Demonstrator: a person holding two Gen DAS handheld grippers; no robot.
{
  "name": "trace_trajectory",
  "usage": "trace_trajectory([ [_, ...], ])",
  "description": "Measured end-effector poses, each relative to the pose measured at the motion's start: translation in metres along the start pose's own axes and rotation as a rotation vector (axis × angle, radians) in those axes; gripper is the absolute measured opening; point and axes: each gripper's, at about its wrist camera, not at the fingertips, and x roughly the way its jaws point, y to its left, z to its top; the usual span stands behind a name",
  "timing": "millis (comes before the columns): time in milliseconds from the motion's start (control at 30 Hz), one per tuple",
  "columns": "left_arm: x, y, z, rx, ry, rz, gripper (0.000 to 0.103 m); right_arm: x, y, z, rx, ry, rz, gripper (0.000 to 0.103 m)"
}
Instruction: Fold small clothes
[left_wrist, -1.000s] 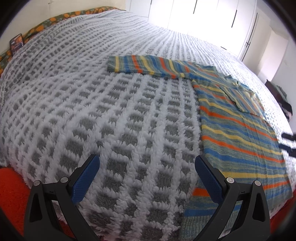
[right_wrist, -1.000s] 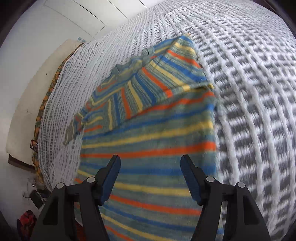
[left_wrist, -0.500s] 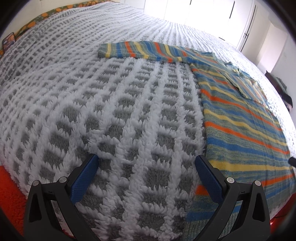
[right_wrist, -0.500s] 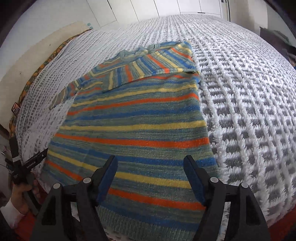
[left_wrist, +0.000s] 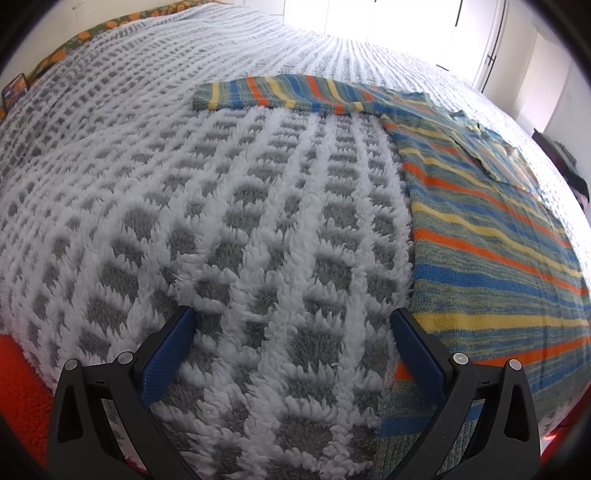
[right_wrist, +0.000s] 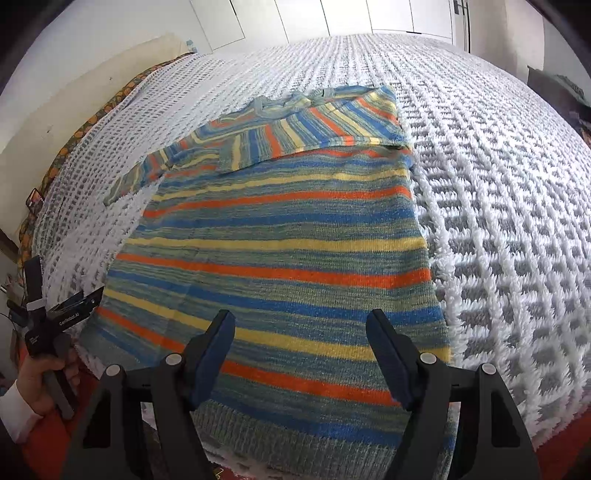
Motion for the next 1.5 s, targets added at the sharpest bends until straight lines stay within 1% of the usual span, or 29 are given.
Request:
trace_trajectory([
  [133, 0.001, 0.000, 0.000, 0.001, 0.004, 0.002, 0.103, -0.012, 0.013, 0.003, -0.054, -0.047, 0.001, 0.073],
  [233, 0.001, 0.000, 0.000, 0.001, 0.005, 0.003, 0.103, -0.016, 0.024, 0.004, -0.091, -0.060, 0.011, 0.074],
  [433, 0.003, 0.001, -0.001, 0.001, 0.012, 0.005, 0.103, -0.008, 0.032, -0.001, -0.117, -0.031, 0.025, 0.074],
  [633, 0.003, 0.000, -0.001, 0.003, 0.011, 0.007, 0.103, -0.009, 0.033, -0.002, -0.118, -0.039, 0.023, 0.074],
  [1033, 0.003, -0.001, -0.001, 0.003, 0.004, 0.012, 0.103, -0.002, 0.033, -0.004, -0.120, -0.015, 0.032, 0.074],
  [1100, 0.000, 0.001, 0.001, -0.007, 0.009, 0.001, 0.103, -0.001, 0.033, -0.005, -0.120, -0.015, 0.032, 0.074],
  [1133, -0.004, 0.005, 0.003, -0.025, 0.011, -0.016, 0.103, -0.001, 0.033, -0.004, -0.120, -0.015, 0.032, 0.074],
  [1200, -0.015, 0.015, 0.008, -0.082, 0.011, -0.078, 0.102, -0.002, 0.034, -0.005, -0.121, -0.017, 0.030, 0.074],
  [1300, -0.034, 0.041, 0.021, -0.214, -0.044, -0.199, 0.102, -0.002, 0.033, -0.006, -0.122, -0.024, 0.031, 0.074],
  [1400, -0.034, 0.069, 0.048, -0.318, -0.054, -0.288, 0.102, 0.002, 0.031, -0.006, -0.117, -0.014, 0.040, 0.074],
  [1467, -0.027, 0.085, 0.073, -0.382, -0.057, -0.340, 0.101, 0.005, 0.031, -0.004, -0.115, -0.006, 0.047, 0.074],
  [1500, -0.021, 0.097, 0.087, -0.431, -0.068, -0.378, 0.101, 0.007, 0.031, -0.003, -0.115, -0.003, 0.050, 0.074],
])
